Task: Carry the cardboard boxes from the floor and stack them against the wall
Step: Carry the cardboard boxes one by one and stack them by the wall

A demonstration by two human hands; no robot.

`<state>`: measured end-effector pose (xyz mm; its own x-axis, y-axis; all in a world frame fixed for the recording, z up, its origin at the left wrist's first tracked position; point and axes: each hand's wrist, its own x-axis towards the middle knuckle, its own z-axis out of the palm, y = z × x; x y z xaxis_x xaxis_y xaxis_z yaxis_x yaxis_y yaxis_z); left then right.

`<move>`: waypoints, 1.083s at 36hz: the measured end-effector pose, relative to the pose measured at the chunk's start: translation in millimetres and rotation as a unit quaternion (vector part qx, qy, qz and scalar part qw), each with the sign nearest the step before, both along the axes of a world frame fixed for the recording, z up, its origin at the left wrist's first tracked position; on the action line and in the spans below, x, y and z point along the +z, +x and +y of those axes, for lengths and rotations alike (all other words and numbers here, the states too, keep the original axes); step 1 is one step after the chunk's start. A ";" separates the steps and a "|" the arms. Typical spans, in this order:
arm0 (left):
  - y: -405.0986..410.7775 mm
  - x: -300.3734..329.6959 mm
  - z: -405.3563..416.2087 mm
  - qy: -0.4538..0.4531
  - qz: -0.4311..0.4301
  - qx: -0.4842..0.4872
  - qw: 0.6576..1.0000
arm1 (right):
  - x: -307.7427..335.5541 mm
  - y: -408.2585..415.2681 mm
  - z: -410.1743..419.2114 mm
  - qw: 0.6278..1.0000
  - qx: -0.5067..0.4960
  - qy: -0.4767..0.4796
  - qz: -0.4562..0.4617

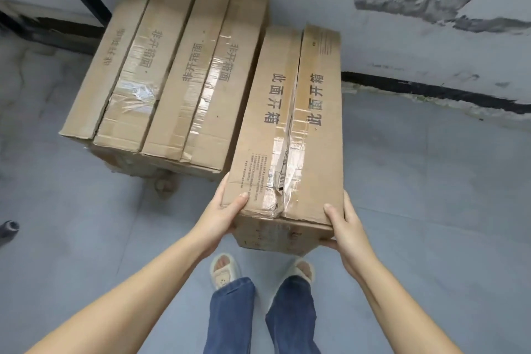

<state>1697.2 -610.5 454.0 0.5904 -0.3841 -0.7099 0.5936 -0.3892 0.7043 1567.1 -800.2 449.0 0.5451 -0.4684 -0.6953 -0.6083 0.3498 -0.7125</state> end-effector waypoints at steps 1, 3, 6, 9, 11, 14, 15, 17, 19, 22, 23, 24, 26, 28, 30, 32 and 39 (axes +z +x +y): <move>-2.6 -12.0 2.2 0.008 0.008 -0.002 1.000 | -12.3 -2.4 3.4 1.000 -0.001 0.005 0.008; -9.7 -32.7 8.8 0.028 0.039 0.002 0.999 | -30.3 -8.1 11.4 1.000 -0.004 0.021 0.020; -18.6 -55.1 21.2 0.039 0.117 0.033 0.992 | -48.4 -13.6 22.6 0.998 -0.013 0.046 0.031; -19.6 -71.0 27.6 0.037 0.195 0.092 0.976 | -60.4 -11.2 27.6 0.998 -0.014 0.043 0.031; -15.1 -80.7 28.4 0.037 0.223 0.128 0.966 | -66.8 -5.1 27.5 0.999 -0.018 0.039 0.029; 4.1 -91.7 18.6 0.026 0.228 0.199 0.953 | -79.0 12.4 20.3 0.999 -0.019 0.029 0.031; 12.9 -93.9 12.9 0.016 0.223 0.235 0.946 | -83.0 20.3 17.4 0.999 -0.012 0.022 0.032; 32.0 -97.8 0.0 -0.005 0.214 0.306 0.928 | -91.3 37.6 12.3 1.000 -0.006 0.014 0.026; 48.6 -101.7 -13.8 -0.032 0.205 0.357 0.911 | -98.1 54.5 7.1 1.000 -0.013 0.009 0.014; 65.9 -113.6 -26.7 -0.050 0.186 0.389 0.901 | -109.0 77.6 -2.3 1.000 -0.025 0.005 0.010; 69.3 -118.4 -28.5 -0.049 0.178 0.392 0.901 | -113.8 83.2 -5.7 1.000 -0.028 0.004 0.011; 71.2 -124.0 -29.4 -0.048 0.171 0.392 0.903 | -117.7 87.3 -8.4 0.999 -0.032 0.002 0.014; 70.6 -136.5 -31.6 -0.045 0.165 0.383 0.908 | -123.5 90.6 -13.1 0.999 -0.034 -0.008 0.016; 67.5 -143.8 -34.4 -0.041 0.165 0.367 0.915 | -125.8 88.1 -16.7 0.999 -0.026 -0.014 0.016; 65.1 -147.5 -34.9 -0.037 0.163 0.353 0.920 | -124.5 83.6 -20.0 1.000 -0.012 -0.007 0.020; 65.4 -145.0 -32.9 -0.024 0.169 0.343 0.924 | -119.1 81.9 -24.0 1.000 0.004 0.006 0.026; 56.1 -64.9 -14.1 0.053 0.134 0.193 0.971 | -61.1 62.3 -40.8 0.989 0.125 -0.030 0.076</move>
